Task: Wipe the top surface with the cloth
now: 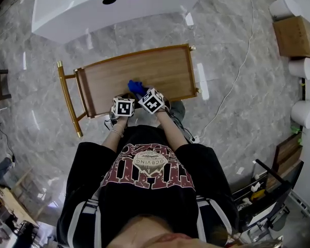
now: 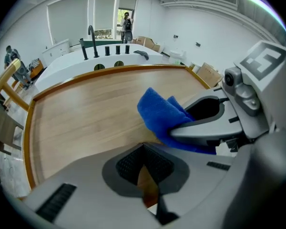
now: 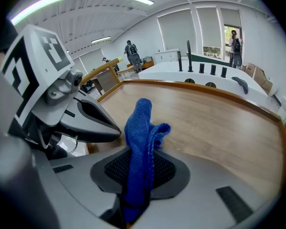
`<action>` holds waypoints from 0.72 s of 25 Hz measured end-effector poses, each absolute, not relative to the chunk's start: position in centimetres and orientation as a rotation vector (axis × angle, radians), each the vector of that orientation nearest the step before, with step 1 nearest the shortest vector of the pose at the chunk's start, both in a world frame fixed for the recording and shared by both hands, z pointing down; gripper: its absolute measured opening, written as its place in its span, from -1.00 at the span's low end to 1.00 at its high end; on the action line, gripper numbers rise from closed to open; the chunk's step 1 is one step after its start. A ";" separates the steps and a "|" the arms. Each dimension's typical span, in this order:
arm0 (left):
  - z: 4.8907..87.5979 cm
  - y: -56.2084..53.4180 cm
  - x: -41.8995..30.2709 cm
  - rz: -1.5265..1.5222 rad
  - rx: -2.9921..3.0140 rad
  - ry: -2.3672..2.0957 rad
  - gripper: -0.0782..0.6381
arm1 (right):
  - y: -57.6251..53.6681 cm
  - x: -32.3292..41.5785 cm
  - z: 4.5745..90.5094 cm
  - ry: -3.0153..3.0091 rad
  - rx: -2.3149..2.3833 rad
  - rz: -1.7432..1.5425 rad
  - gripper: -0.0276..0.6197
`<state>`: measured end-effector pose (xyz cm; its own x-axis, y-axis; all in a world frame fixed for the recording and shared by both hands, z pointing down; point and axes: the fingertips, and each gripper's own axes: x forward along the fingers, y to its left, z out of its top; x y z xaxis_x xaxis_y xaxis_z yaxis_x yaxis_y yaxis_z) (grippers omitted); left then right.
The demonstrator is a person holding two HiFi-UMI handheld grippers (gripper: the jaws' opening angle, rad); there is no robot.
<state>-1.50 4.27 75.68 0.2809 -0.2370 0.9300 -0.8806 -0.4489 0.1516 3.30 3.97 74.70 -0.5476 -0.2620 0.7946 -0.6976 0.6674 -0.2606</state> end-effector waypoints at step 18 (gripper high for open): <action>76.0 4.6 1.3 1.229 1.889 -0.916 -0.64 | 3.9 8.4 74.8 -2.073 0.864 0.806 -0.62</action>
